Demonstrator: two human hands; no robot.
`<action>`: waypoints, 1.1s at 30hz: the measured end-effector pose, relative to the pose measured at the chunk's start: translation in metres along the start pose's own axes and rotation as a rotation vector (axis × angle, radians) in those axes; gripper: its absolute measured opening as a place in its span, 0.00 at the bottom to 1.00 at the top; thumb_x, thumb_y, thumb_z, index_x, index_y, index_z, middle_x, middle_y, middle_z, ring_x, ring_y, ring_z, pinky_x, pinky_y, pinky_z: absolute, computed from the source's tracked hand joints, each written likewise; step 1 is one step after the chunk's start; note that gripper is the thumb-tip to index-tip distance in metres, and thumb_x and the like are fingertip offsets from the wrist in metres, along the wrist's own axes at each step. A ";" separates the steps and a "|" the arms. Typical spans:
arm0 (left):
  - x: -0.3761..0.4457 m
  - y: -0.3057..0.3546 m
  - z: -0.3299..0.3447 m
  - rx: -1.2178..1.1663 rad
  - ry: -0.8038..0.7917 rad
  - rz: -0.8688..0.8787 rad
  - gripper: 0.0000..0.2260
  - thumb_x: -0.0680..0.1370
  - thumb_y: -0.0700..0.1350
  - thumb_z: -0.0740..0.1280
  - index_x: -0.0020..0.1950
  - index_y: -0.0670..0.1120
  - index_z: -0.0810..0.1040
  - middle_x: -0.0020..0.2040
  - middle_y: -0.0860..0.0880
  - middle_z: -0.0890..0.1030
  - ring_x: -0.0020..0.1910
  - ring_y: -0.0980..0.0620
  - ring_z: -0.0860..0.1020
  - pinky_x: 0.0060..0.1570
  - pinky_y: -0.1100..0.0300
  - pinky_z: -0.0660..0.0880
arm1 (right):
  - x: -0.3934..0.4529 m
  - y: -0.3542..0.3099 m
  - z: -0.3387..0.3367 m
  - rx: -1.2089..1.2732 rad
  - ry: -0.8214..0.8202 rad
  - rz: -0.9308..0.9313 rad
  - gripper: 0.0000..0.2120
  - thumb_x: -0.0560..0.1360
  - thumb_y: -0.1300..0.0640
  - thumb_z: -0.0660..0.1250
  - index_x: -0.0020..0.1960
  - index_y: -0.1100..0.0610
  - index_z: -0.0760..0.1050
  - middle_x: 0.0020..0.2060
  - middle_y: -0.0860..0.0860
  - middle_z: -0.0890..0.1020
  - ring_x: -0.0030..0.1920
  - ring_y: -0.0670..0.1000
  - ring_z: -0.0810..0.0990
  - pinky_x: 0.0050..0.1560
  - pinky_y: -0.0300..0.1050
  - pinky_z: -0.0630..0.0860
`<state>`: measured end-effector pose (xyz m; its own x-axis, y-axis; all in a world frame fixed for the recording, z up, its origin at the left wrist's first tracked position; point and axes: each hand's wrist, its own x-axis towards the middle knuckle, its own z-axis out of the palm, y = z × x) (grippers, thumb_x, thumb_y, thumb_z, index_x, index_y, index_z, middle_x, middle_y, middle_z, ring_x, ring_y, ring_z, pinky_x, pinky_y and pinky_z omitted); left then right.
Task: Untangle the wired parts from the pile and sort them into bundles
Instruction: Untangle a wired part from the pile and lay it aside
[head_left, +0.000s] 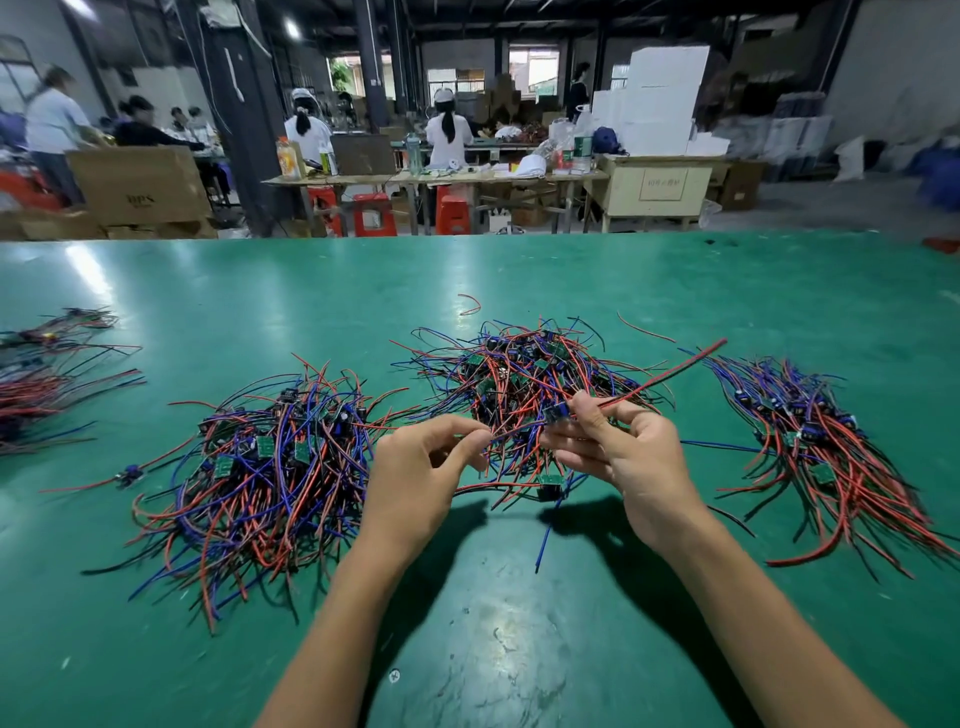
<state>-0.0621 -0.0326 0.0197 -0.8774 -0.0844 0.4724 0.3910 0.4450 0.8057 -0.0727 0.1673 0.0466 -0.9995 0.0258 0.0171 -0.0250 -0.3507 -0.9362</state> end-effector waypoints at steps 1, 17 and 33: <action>0.000 0.000 0.000 0.011 -0.003 0.005 0.03 0.78 0.48 0.73 0.45 0.53 0.86 0.33 0.57 0.84 0.26 0.63 0.74 0.29 0.71 0.65 | 0.000 0.000 -0.001 0.013 -0.002 0.026 0.15 0.74 0.52 0.72 0.50 0.63 0.74 0.42 0.63 0.86 0.41 0.58 0.88 0.36 0.41 0.83; 0.000 -0.002 0.004 0.085 0.111 -0.084 0.07 0.82 0.46 0.65 0.52 0.54 0.83 0.47 0.59 0.84 0.48 0.60 0.81 0.39 0.67 0.73 | 0.052 -0.077 -0.091 0.223 0.840 0.002 0.15 0.85 0.60 0.53 0.63 0.70 0.70 0.62 0.70 0.76 0.62 0.68 0.76 0.50 0.43 0.77; -0.008 0.000 0.019 0.214 -0.045 0.008 0.09 0.80 0.43 0.66 0.51 0.56 0.83 0.47 0.62 0.82 0.46 0.61 0.78 0.44 0.58 0.76 | 0.059 0.032 -0.054 -1.068 0.302 -0.240 0.07 0.78 0.54 0.71 0.51 0.54 0.86 0.47 0.52 0.86 0.50 0.54 0.83 0.54 0.44 0.76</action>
<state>-0.0603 -0.0156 0.0088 -0.8879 -0.0428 0.4580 0.3338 0.6251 0.7056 -0.1313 0.2077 -0.0017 -0.9221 0.2604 0.2861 -0.0419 0.6680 -0.7430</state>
